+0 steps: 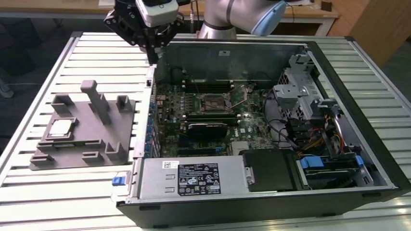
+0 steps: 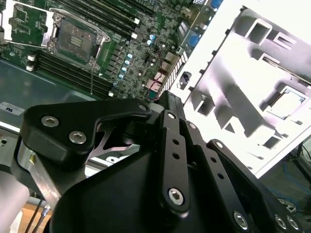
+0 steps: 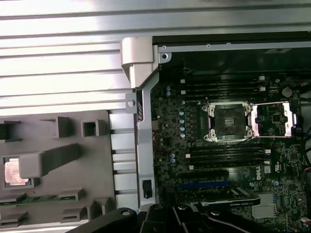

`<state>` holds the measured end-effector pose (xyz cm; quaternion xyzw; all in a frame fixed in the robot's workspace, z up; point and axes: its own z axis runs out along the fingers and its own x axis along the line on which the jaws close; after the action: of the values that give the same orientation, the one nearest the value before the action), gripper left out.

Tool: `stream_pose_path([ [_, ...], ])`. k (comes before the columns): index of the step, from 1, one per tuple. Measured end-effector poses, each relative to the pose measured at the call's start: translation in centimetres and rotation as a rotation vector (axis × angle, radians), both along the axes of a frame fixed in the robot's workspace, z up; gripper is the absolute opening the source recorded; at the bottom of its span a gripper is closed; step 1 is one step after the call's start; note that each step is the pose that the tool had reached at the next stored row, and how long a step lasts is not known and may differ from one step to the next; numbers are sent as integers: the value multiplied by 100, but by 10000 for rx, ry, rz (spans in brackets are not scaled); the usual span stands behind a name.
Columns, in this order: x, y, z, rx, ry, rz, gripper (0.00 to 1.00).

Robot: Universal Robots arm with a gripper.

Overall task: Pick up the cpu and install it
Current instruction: 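Reach for the cpu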

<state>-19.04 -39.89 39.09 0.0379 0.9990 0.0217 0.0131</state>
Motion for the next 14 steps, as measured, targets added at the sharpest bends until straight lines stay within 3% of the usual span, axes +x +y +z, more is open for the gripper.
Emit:
stream_pose_path([
  [14, -117, 0, -7, 0, 2, 0, 11],
])
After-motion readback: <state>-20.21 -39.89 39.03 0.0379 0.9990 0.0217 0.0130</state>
